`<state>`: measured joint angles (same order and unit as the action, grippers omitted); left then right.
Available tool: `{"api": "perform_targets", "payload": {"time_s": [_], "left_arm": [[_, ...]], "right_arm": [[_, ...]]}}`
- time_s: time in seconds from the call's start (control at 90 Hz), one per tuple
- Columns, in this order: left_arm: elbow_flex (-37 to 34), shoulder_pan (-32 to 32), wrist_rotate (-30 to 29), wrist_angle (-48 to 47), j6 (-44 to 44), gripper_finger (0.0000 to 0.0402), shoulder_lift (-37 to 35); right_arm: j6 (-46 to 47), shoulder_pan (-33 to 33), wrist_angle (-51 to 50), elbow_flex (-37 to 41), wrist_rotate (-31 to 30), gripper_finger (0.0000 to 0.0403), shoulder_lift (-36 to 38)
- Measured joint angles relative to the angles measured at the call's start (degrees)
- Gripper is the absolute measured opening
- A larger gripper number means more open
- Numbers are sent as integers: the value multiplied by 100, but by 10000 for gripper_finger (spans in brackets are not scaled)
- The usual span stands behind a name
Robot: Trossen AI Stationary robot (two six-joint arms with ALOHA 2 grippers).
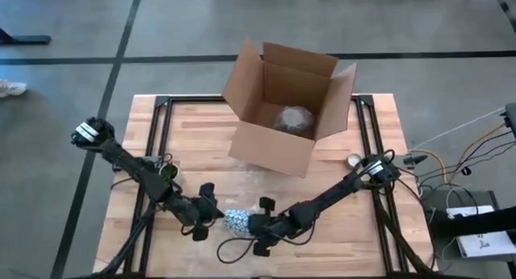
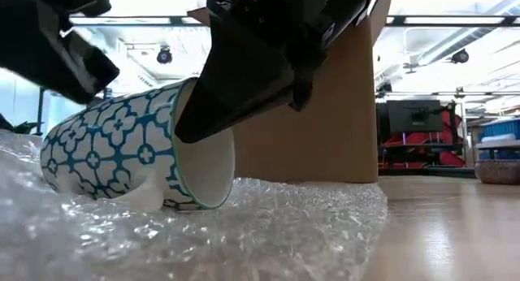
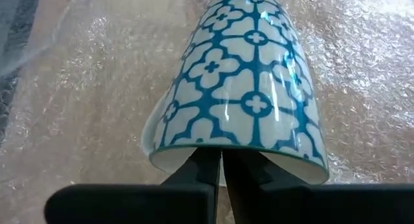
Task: Wrap mug
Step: Wrap the blue patterned mug with the bubble wrap
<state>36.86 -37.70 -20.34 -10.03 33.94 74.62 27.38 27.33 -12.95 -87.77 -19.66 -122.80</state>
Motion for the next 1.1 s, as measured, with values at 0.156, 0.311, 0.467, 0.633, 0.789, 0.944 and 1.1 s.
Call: {"api": "perform_targets", "payload": {"time_s": [0.156, 0.311, 0.467, 0.633, 0.789, 0.944, 1.1], "left_arm": [[531, 3, -14, -2238, 478, 0, -266], [846, 7, 203, -3172, 1249, 17, -653], [602, 212, 919, -3144, 2771, 84, -963], [135, 465, 1659, -2434, 3747, 165, -981], [-101, 561, 2042, -2349, 3511, 209, -908], [-196, 505, 1877, -3171, 2297, 209, -855], [-457, 366, 1380, -2245, 664, 184, -486]], "right_arm": [[-2, 1, -19, 0, 44, 2, 0], [-1, 0, -22, 0, 46, 2, 0], [-10, 0, -20, 0, 41, 2, 0], [-93, -25, -5, 0, 35, 2, 0], [-129, -26, -15, 0, 24, 2, 0], [-151, -11, -26, 0, 34, 2, 0], [-157, -11, -24, 0, 35, 2, 0]]}}
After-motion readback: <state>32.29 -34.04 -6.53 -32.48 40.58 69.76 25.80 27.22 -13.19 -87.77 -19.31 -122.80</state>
